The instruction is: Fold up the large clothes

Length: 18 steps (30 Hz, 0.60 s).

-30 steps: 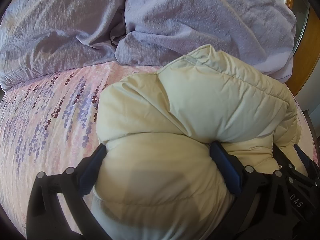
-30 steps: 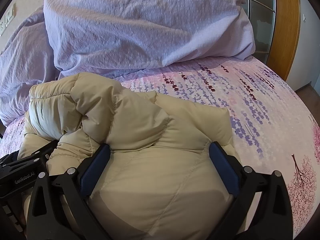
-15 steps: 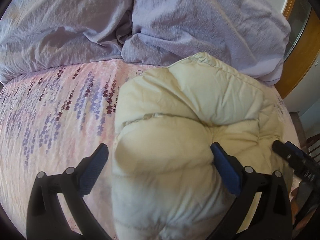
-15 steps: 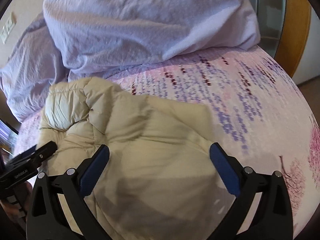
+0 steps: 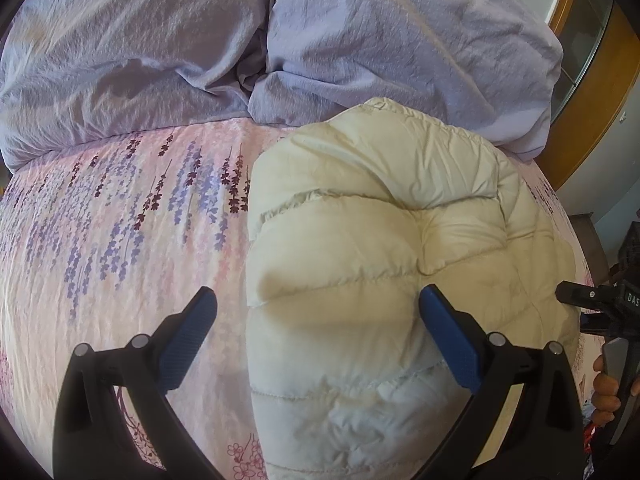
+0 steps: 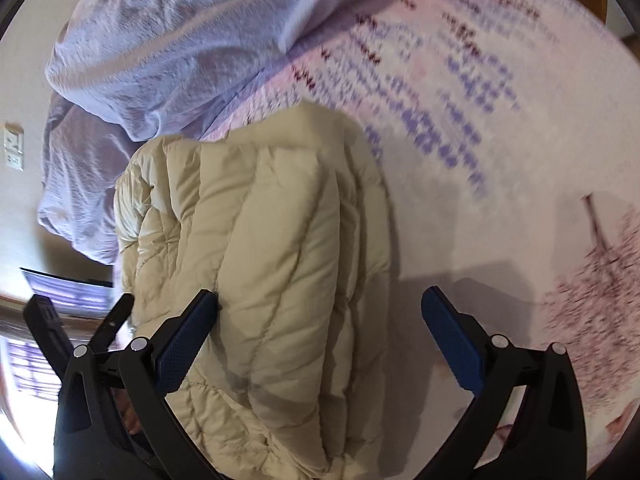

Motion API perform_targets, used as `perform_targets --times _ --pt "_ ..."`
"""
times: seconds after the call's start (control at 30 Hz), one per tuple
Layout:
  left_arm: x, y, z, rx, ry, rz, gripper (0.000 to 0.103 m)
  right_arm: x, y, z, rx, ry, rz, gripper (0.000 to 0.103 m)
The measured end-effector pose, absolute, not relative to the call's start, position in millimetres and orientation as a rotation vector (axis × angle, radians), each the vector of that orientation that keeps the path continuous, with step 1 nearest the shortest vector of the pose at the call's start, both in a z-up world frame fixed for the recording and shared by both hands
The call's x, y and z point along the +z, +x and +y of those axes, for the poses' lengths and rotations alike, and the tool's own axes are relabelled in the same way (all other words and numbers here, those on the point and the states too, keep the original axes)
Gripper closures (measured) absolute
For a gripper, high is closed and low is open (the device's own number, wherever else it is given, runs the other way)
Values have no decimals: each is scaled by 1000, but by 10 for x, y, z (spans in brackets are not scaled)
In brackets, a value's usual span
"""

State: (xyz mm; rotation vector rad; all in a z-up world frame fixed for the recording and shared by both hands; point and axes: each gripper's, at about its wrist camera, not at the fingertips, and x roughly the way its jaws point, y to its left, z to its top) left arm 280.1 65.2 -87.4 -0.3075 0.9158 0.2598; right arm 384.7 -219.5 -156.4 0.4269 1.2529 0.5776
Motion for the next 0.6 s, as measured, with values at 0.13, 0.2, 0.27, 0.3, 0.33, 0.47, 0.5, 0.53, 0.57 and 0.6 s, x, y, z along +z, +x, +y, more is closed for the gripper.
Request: perform_targets --times 0.13,0.2,0.27,0.3,0.33,0.47,0.5,0.53,0.57,0.6 --pt "-862 2785 645 253 -305 916 2 -1667 3874 -2136 615 477 1298 1" --pt "-857 2771 643 257 -304 913 2 -1704 3893 -2102 631 494 1312 1" --pt "-853 2761 642 256 -307 913 2 -1735 3912 -2055 645 506 1319 1" --pt "-849 2754 643 253 -309 913 2 -1746 3920 -2044 651 509 1322 1" --pt "-846 2752 651 251 -312 915 2 -1757 3929 -2016 662 512 1324 1" --pt "-827 2710 709 234 -343 921 2 -1751 3967 -1904 700 525 1317 19" --pt "-823 2691 735 230 -356 922 2 -1746 3975 -1894 703 527 1311 29" --pt "-825 2681 759 227 -368 923 2 -1729 3971 -1879 711 526 1295 35" --pt "-827 2665 785 220 -384 926 2 -1704 3966 -1864 719 523 1277 42" --pt "-838 2639 820 212 -405 929 2 -1677 3965 -1850 722 519 1260 48"
